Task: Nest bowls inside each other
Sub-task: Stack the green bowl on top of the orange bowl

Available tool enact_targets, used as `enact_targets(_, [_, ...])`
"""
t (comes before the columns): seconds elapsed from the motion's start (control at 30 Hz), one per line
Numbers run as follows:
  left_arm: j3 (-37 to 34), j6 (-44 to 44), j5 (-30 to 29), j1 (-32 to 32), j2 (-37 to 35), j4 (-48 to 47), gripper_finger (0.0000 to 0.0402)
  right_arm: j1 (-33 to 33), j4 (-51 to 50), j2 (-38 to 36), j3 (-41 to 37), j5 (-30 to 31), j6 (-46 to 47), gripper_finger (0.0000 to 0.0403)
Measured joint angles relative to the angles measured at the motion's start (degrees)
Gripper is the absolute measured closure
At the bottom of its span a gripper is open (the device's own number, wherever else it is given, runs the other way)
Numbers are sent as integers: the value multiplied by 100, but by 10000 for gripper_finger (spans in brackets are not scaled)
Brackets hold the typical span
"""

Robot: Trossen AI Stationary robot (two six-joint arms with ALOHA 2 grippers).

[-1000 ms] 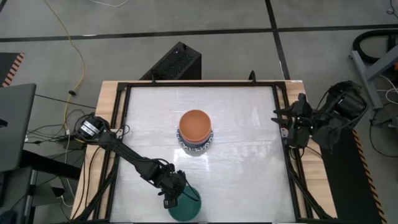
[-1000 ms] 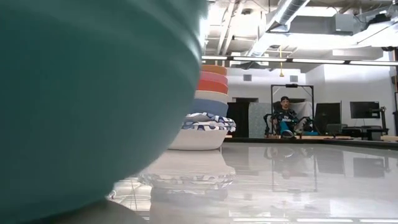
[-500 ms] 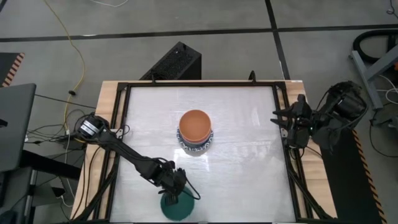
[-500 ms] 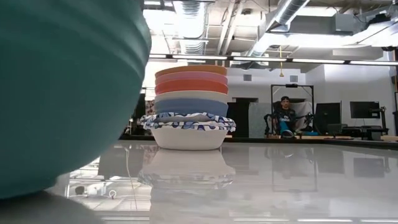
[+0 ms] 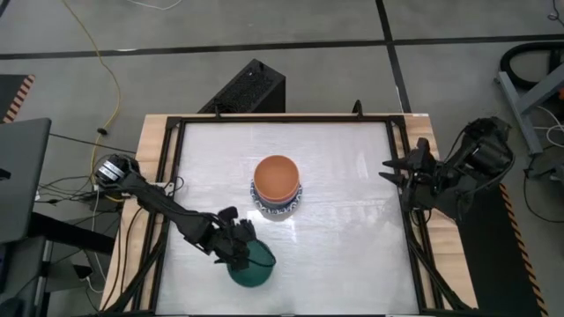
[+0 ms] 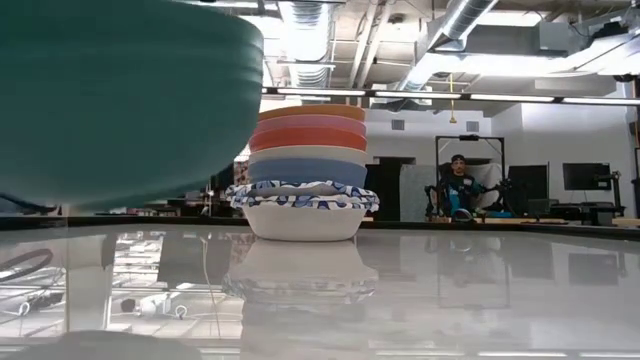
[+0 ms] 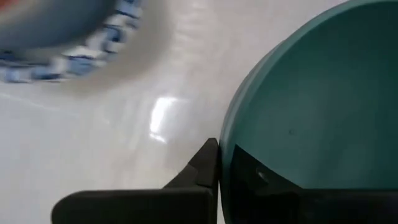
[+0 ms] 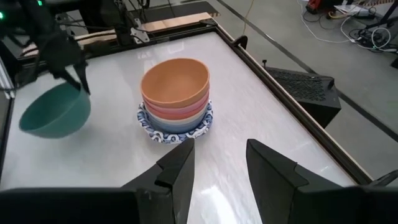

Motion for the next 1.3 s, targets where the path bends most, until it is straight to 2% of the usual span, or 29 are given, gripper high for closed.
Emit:
enact_targets(0.2, [0, -131, -840, -97, -340, -516, 401, 1, 13, 230, 0, 0, 64, 237])
enact_targets(0.37, [0, -137, -1690, -369, -598, -556, 401, 0, 24, 460, 0, -2, 264, 237])
enact_targets(0.5, [0, -124, -2449, -689, -838, -559, 402, 0, 110, 679, 0, -1, 302, 237])
enact_targets(0.8, [-2, 500, -3629, -1628, -1624, -552, 401, 0, 189, 1101, 0, 22, 298, 237])
enact_targets(1.1, [-2, 1059, -4605, -2348, -2182, -550, 401, 0, 588, 1397, 2, 1282, 283, 237])
enact_targets(1.3, [-2, 1505, -4733, -2614, -2240, -462, 401, 0, 761, 1646, 2, 1987, 76, 237])
